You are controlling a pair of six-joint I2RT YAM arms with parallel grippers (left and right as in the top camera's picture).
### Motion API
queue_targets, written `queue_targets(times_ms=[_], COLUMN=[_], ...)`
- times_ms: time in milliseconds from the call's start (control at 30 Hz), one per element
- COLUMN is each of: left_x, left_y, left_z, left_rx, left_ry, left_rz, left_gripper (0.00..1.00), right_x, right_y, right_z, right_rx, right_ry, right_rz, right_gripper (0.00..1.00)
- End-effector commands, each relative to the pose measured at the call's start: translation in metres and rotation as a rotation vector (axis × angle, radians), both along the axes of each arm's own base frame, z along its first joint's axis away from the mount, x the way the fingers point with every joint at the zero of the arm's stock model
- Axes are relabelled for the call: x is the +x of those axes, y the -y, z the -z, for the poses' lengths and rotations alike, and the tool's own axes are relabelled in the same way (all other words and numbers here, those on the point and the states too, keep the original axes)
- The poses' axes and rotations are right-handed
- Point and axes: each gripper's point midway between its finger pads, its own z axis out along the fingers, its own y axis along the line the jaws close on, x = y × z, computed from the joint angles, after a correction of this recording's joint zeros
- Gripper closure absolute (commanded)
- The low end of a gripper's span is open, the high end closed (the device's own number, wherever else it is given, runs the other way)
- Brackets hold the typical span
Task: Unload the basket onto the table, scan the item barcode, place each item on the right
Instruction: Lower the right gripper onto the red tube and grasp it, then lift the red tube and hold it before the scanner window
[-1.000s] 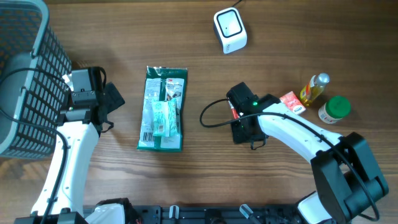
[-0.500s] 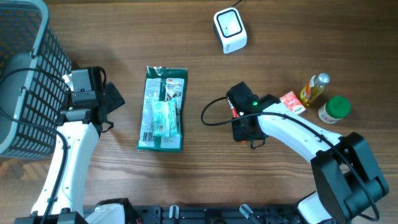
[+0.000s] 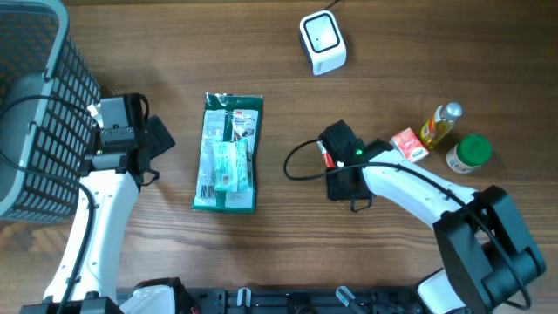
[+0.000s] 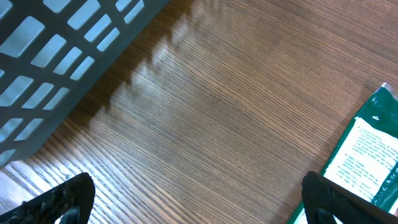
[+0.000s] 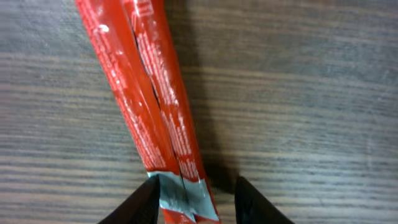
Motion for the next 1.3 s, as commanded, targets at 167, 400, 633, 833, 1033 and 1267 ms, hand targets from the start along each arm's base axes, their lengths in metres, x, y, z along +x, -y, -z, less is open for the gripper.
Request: queue_targets(times_ms=[167,400,633,833,1033,1267], left_x=[-0.001,-0.001,-0.001,-0.001,-0.001,-0.001], left_y=[-0.002,-0.002,-0.002,-0.002,-0.002,-0.002], left_z=[0.002,0.002,0.002,0.002,0.002,0.002], left_rx=[0.002,0.002,0.002,0.002,0.002,0.002], left_ry=[-0.005,-0.005,-0.005,-0.005,-0.005,-0.005], left_rz=[-0.004,-0.004,-0.004,-0.004,-0.004,-0.004], left_gripper=[0.00,0.00,0.00,0.00,0.00,0.00], right_x=[-0.010,-0.004,0.016,0.056,0.088,0.144], right_y=[0.015,0.012,0.000,-0.010,0.014,0.016], right_z=[0.021,0.020,-0.001,-0.078,-0.157,-0.227], right_rx=[-0.043,-0.033,-0.026,-0.065,-0.300,-0.500], right_ry=[0.001,0.024,0.064,0.183,0.292,0.542], right_rz=[0.021,-0.009,-0.131,-0.230,-0.385,-0.519], right_gripper=[0.74,0.96,0.96,0.96,0.96,0.96])
